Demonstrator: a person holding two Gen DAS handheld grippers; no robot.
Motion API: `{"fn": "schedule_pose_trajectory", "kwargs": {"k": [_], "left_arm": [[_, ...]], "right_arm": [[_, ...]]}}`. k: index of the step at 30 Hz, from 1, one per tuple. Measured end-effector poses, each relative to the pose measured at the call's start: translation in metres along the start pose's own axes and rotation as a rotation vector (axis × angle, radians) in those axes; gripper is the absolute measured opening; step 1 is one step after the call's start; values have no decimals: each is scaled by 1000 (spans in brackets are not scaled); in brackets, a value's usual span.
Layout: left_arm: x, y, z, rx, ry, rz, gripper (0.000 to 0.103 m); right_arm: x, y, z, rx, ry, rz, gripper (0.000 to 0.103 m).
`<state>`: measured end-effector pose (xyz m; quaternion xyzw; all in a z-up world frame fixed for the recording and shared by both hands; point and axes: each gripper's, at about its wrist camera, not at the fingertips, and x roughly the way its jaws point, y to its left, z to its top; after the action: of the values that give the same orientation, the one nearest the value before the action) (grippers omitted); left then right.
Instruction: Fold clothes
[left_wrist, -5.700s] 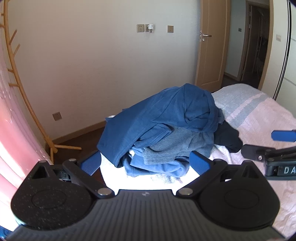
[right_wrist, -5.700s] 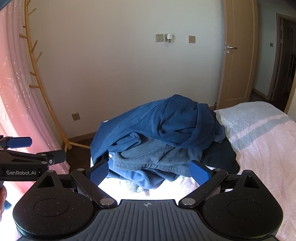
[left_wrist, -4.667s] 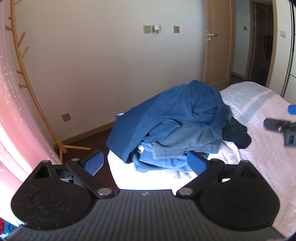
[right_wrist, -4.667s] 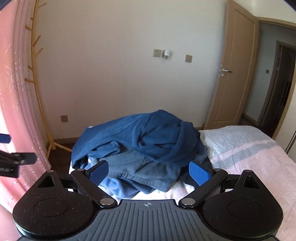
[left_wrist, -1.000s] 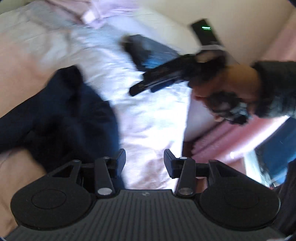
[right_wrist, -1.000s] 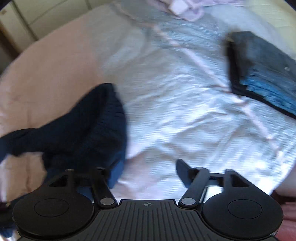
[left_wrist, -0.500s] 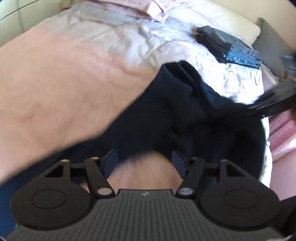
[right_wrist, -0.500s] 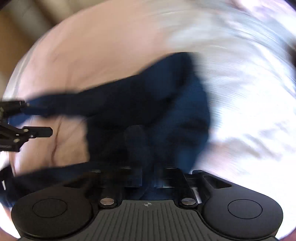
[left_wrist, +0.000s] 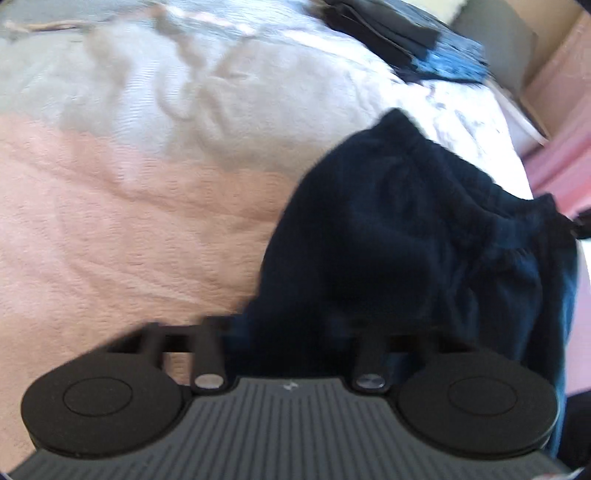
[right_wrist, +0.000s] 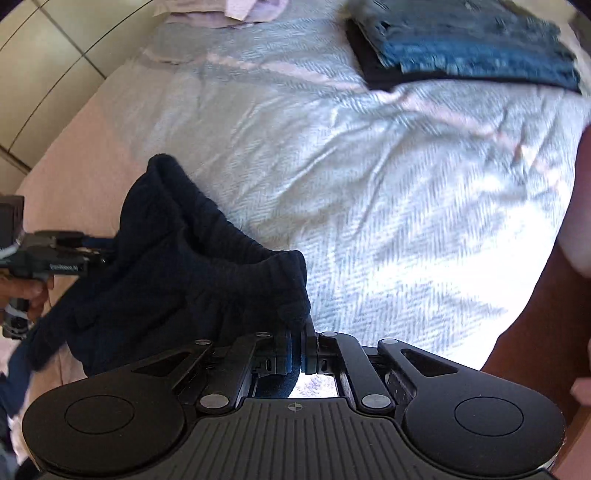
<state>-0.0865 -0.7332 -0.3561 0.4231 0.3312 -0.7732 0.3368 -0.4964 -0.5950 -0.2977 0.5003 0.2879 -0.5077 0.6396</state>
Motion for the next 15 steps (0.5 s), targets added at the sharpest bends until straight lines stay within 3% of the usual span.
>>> {"fn": "schedule_pose_trajectory", "kwargs": {"k": [4,7,11,13,15], "left_arm": [[-53,-19,15,64,-87,59,4],[-79,-19,45,78,-125,86,4],[-60,3,86,50,-120,143,6],[-40,11,94,19,-104,191,18],[-25,16,98,-4,-88,236,20]], "right_arm": [[-23,-8,20,-25,-21,62,2],[-42,-7,46,-68,-61,99,2],[-40,-22,84,-93,-121,94,2],[-23,-35,99,-81,-128,83,2],[-1,-42,111,-104,-108,70,2]]}}
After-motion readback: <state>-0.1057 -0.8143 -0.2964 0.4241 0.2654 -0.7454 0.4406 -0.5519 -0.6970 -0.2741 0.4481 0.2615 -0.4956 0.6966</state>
